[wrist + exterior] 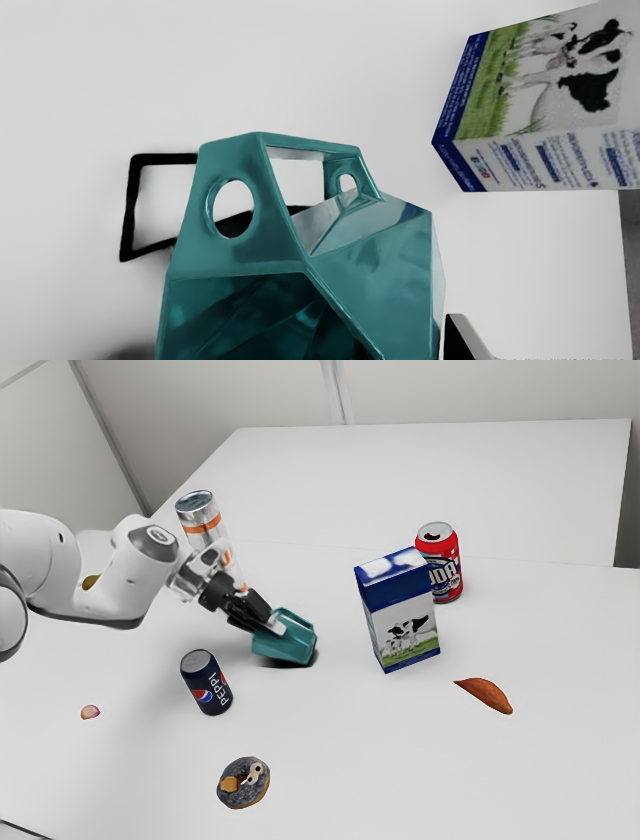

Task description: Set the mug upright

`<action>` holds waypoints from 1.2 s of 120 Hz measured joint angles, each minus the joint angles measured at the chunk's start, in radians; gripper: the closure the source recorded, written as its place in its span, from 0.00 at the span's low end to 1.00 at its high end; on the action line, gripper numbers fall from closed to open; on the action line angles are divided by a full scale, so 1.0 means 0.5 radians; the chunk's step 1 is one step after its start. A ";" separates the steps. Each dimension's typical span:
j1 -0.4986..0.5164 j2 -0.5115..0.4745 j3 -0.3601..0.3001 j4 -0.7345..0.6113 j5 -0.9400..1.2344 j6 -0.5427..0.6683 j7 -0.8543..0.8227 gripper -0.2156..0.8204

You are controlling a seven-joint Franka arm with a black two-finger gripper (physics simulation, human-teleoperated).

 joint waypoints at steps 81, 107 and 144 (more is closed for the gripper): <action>-0.271 -0.275 -0.060 -0.012 0.989 0.250 -0.123 0.96; -0.380 -0.446 -0.074 -0.190 1.422 0.369 -0.378 0.97; -0.393 -0.542 -0.141 -0.359 1.701 0.414 -0.693 0.97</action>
